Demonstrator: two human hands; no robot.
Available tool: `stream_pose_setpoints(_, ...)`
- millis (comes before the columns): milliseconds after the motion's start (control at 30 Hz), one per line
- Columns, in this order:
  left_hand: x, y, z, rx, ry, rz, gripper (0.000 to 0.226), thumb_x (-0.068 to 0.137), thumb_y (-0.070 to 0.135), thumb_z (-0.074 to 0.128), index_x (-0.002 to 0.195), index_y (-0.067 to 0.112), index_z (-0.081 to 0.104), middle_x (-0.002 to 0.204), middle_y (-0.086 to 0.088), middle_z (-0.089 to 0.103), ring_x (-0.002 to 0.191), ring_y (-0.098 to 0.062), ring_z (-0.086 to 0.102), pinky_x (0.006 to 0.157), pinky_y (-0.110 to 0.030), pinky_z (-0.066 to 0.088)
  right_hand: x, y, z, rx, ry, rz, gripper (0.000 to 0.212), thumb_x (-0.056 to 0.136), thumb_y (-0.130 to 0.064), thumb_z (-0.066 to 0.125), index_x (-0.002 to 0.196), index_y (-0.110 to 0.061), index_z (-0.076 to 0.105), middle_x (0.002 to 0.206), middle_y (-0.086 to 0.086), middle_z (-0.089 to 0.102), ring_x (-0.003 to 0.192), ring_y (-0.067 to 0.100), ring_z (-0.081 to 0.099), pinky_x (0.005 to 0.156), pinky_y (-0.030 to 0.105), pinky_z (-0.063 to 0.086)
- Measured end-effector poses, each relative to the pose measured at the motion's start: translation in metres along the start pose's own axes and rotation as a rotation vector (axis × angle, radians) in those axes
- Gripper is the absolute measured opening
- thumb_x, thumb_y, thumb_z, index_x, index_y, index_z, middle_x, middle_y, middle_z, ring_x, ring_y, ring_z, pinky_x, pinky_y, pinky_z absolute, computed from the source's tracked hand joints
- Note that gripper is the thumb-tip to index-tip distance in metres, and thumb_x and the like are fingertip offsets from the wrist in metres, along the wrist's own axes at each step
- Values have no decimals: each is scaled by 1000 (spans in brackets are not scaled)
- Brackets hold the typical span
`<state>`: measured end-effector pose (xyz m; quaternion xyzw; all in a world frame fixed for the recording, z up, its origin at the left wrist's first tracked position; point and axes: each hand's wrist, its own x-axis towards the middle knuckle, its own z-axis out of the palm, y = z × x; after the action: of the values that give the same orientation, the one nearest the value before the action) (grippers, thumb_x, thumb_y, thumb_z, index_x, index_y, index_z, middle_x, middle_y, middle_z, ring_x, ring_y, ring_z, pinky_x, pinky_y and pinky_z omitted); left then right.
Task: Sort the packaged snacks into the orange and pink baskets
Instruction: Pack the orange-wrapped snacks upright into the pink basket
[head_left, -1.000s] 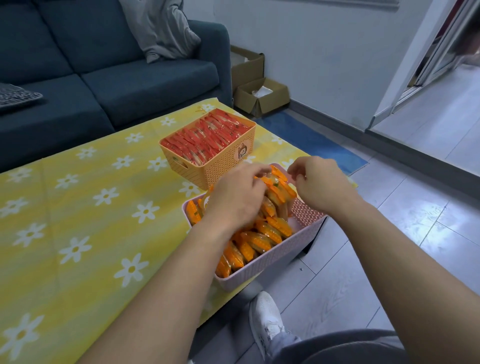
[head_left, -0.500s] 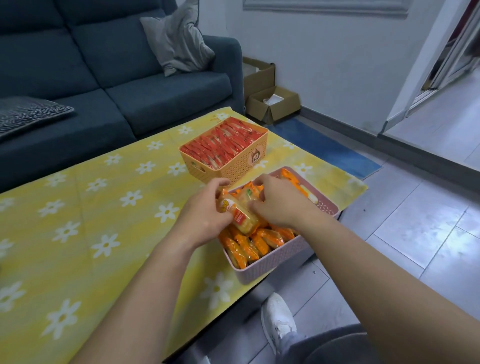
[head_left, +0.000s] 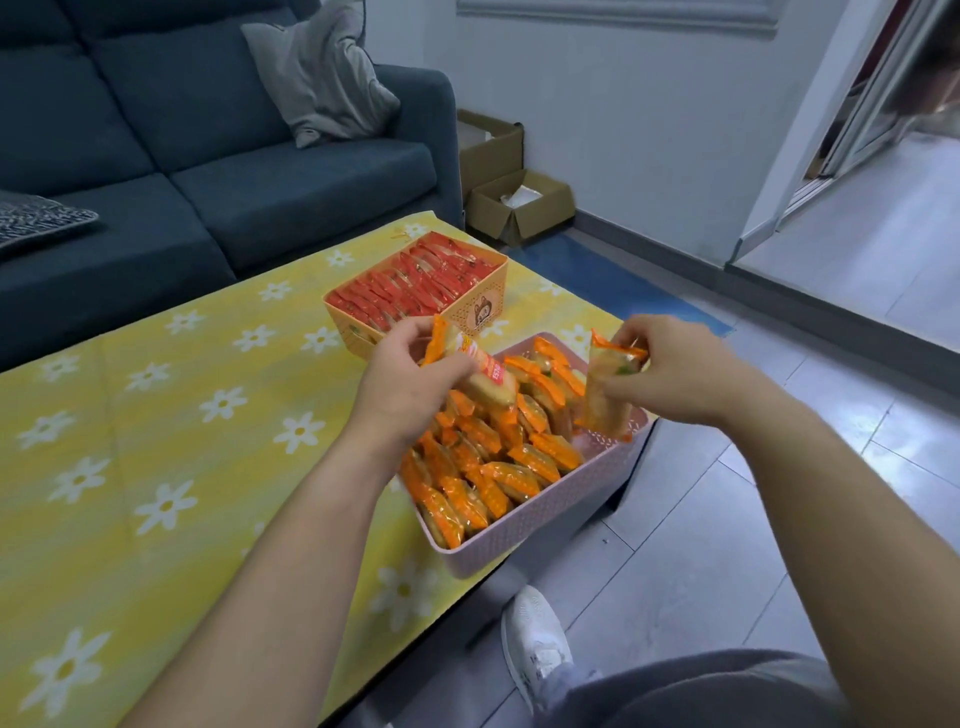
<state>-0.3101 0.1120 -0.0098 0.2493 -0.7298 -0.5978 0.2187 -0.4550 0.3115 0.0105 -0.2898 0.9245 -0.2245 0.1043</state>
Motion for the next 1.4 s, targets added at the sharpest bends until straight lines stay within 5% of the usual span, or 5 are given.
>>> stream_pose_setpoints(400,11,10,61,-77,19,-7,41,85,29,81,117,30,56,116,-10,64,77,-18,74,63,-25,58,10,-3,29,-234,-360,-61,45,79,-42,68,111,-10,71,100,7,74,90,24,70,84,45,60)
stream_pose_setpoints(600,12,10,76,107,-10,27,35,83,37,81,111,35,60,109,7,61,102,-22,65,84,-46,61,8,19,-3,122,45,-111,39,83,-27,69,122,-25,61,110,-8,65,95,13,63,77,31,54)
stream_pose_setpoints(900,1,28,88,-256,-203,-204,26,98,24,63,122,17,56,102,-10,76,85,-28,77,71,-32,63,12,17,22,82,60,-262,69,81,-27,73,142,-30,42,114,0,66,95,20,65,80,41,59)
stream_pose_setpoints(1167,1,-11,82,852,-388,203,14,90,26,67,95,39,66,101,12,63,96,-14,62,82,-35,54,12,33,11,415,88,-17,31,89,-32,69,115,-29,53,103,-5,67,82,16,72,73,37,64)
stream_pose_setpoints(1400,2,-17,77,955,-405,257,27,91,36,70,118,34,69,104,12,53,104,-16,56,78,-30,46,12,36,8,444,100,36,18,95,-34,61,110,-25,58,98,-4,67,80,16,71,72,37,63)
